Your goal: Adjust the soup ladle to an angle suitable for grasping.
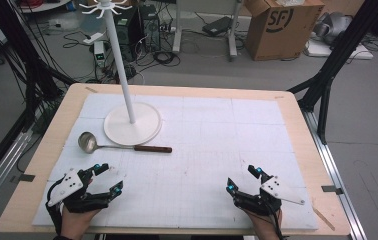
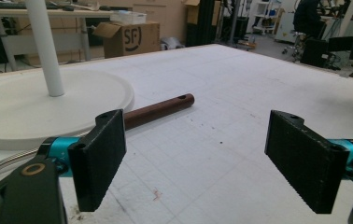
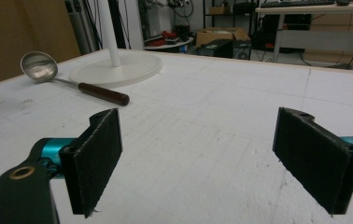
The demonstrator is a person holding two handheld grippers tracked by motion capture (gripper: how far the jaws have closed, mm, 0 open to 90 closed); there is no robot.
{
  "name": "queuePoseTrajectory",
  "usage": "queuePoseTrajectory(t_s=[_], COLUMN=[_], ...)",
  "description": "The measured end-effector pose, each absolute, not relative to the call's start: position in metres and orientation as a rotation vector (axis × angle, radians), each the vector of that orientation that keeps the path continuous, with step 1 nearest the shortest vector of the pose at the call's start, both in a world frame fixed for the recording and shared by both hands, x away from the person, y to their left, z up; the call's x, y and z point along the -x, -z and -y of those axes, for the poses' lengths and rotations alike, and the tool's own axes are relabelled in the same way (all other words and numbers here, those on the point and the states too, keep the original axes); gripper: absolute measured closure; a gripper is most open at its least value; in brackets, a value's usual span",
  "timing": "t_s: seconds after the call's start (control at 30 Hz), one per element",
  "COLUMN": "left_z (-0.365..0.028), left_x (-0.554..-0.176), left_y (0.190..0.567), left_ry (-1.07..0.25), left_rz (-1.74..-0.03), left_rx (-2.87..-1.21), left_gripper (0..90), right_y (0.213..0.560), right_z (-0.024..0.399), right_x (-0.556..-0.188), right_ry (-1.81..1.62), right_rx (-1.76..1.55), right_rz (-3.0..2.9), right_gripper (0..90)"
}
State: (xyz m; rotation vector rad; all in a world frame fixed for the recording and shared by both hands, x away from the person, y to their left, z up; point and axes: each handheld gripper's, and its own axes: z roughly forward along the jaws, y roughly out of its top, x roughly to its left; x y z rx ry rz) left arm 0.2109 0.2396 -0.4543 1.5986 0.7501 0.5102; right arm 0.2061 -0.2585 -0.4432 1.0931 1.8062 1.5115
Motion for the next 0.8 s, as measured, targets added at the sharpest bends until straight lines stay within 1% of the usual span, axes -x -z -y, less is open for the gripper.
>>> queuePoseTrajectory(t_s=[0.13, 0.23, 0.27, 0.3, 0.33, 0.37, 0.4, 0.47, 0.5, 0.53, 0.6, 0.63, 0.67, 0.77, 0.8], left_z=[-0.234, -0.230, -0.228, -0.228, -0.228, -0.228, -0.229, -0.230, -0.232, -0.232, -0.233, -0.234, -0.235, -0.235, -0.233], left_x=[-0.211, -0.212, -0.212, -0.211, -0.211, -0.210, -0.210, -0.210, -0.209, -0.209, -0.211, -0.211, -0.212, -0.216, -0.218], left_y=[0.453, 0.454, 0.454, 0.454, 0.454, 0.454, 0.454, 0.455, 0.455, 0.455, 0.455, 0.454, 0.453, 0.450, 0.449], left_ry=[-0.506, -0.479, -0.465, -0.462, -0.462, -0.459, -0.458, -0.446, -0.444, -0.444, -0.429, -0.429, -0.422, -0.394, -0.399], left_rz=[-0.736, -0.738, -0.721, -0.708, -0.708, -0.700, -0.699, -0.689, -0.682, -0.682, -0.684, -0.683, -0.685, -0.672, -0.677], left_rx=[-1.601, -1.607, -1.602, -1.604, -1.604, -1.609, -1.616, -1.622, -1.627, -1.627, -1.631, -1.633, -1.619, -1.622, -1.645], left_gripper=[22.5, 27.1, 31.8, 38.6, 46.3, 55.9, 55.9, 70.7, 80.6, 83.6, 87.1, 87.1, 89.6, 89.9, 90.0], right_y=[0.445, 0.446, 0.446, 0.445, 0.445, 0.442, 0.442, 0.440, 0.440, 0.440, 0.440, 0.440, 0.441, 0.441, 0.441], right_z=[0.261, 0.263, 0.263, 0.263, 0.263, 0.262, 0.262, 0.260, 0.258, 0.258, 0.254, 0.254, 0.252, 0.251, 0.251], right_x=[-0.207, -0.207, -0.206, -0.205, -0.205, -0.202, -0.202, -0.201, -0.201, -0.201, -0.201, -0.201, -0.201, -0.201, -0.200], right_ry=[-1.515, -1.516, -1.516, -1.523, -1.523, -1.535, -1.535, -1.535, -1.530, -1.530, -1.522, -1.522, -1.508, -1.502, -1.503], right_rx=[-1.099, -1.101, -1.106, -1.098, -1.098, -1.078, -1.078, -1.065, -1.052, -1.052, -1.041, -1.041, -1.031, -1.027, -1.027], right_rz=[-1.808, -1.807, -1.806, -1.798, -1.798, -1.786, -1.786, -1.782, -1.794, -1.794, -1.806, -1.806, -1.818, -1.824, -1.825], right_gripper=[14.7, 14.7, 14.7, 15.0, 15.0, 15.1, 15.1, 15.1, 15.1, 15.1, 15.1, 15.1, 15.1, 15.1, 15.1])
